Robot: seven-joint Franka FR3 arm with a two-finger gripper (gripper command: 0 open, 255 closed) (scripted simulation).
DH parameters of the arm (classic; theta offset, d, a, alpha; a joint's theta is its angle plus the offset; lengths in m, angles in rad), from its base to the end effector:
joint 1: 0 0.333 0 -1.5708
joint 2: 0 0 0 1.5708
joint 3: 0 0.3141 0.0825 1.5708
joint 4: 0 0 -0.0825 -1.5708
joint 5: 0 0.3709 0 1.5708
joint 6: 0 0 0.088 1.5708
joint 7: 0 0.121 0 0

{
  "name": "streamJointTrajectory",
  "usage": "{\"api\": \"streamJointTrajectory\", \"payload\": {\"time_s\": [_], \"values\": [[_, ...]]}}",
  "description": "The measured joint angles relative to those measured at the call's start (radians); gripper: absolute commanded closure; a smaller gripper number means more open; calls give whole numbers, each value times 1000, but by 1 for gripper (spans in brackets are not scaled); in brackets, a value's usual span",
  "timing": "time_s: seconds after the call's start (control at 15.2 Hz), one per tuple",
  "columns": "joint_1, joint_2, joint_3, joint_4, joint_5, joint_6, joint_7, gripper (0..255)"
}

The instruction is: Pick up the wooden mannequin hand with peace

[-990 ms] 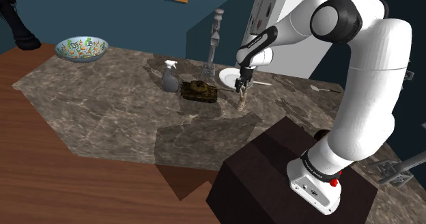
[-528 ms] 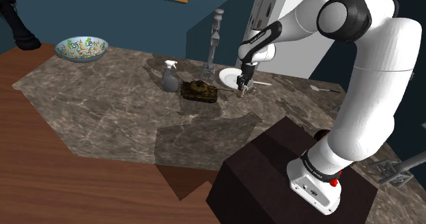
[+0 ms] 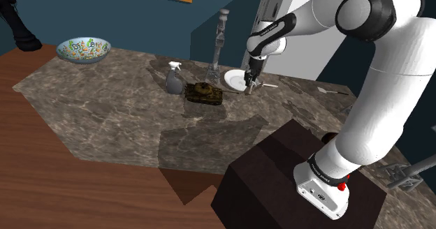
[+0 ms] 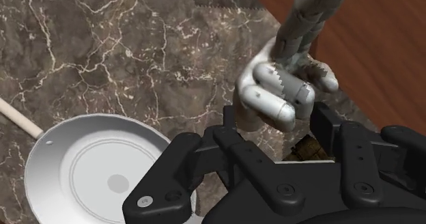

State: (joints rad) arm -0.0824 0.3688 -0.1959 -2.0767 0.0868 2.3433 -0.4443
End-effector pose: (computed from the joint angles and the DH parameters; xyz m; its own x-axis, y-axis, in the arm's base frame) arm 0.5462 -0.1531 0.2390 0.9896 0.1125 -0.0898 0.1105 -0.9935 -0.0272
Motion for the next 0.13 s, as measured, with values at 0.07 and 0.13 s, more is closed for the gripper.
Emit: {"api": "streamJointTrajectory", "payload": {"time_s": [0.07, 0.13], "values": [[3, -9, -1, 1, -3, -9, 4, 255], [3, -13, -1, 3, -4, -16, 4, 255]]}}
